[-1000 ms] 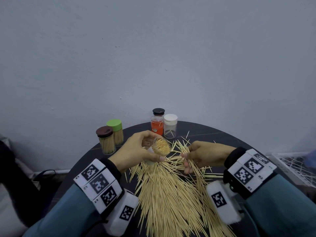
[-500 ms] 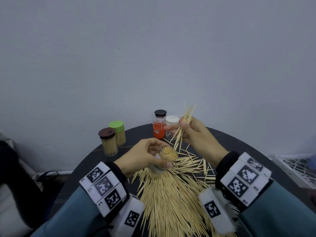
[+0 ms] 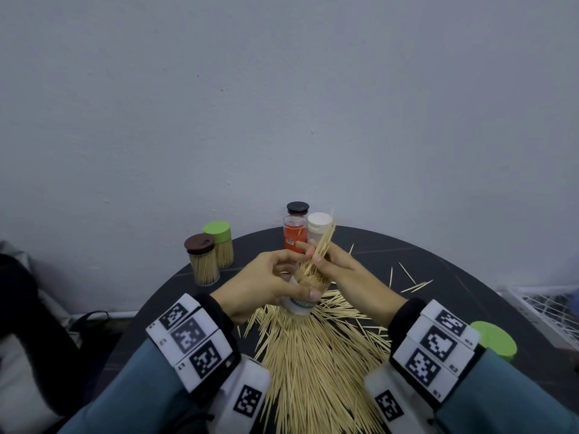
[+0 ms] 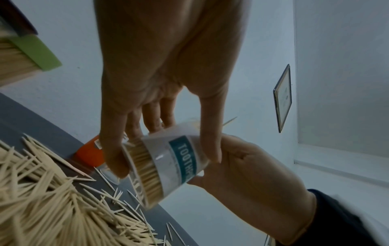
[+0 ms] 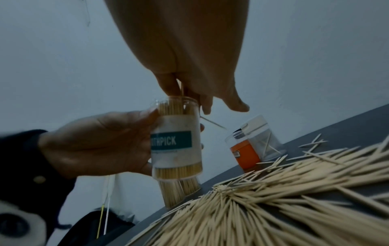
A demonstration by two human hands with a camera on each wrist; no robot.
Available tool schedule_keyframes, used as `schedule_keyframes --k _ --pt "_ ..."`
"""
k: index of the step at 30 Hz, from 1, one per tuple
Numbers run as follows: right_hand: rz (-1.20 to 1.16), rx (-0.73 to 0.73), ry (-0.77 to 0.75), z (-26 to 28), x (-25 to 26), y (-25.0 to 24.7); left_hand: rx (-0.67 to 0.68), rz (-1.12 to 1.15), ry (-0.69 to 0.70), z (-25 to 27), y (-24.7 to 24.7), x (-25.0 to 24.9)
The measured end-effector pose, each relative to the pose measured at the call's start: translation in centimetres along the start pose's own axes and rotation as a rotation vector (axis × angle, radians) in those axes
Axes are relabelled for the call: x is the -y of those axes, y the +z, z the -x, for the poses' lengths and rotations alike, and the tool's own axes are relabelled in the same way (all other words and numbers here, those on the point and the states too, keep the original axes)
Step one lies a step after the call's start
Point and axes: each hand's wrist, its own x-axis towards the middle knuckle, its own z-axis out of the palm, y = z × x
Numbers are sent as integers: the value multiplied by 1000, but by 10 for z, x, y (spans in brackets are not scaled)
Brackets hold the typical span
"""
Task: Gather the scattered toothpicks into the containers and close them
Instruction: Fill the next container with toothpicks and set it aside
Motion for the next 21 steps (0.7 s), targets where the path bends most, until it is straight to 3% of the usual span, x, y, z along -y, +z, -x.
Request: schedule_keyframes --k 13,21 --pt "-191 -65 -24 0 2 -3 44 34 -8 3 1 -2" --pt "-153 11 -2 4 -2 0 62 62 -7 2 1 -4"
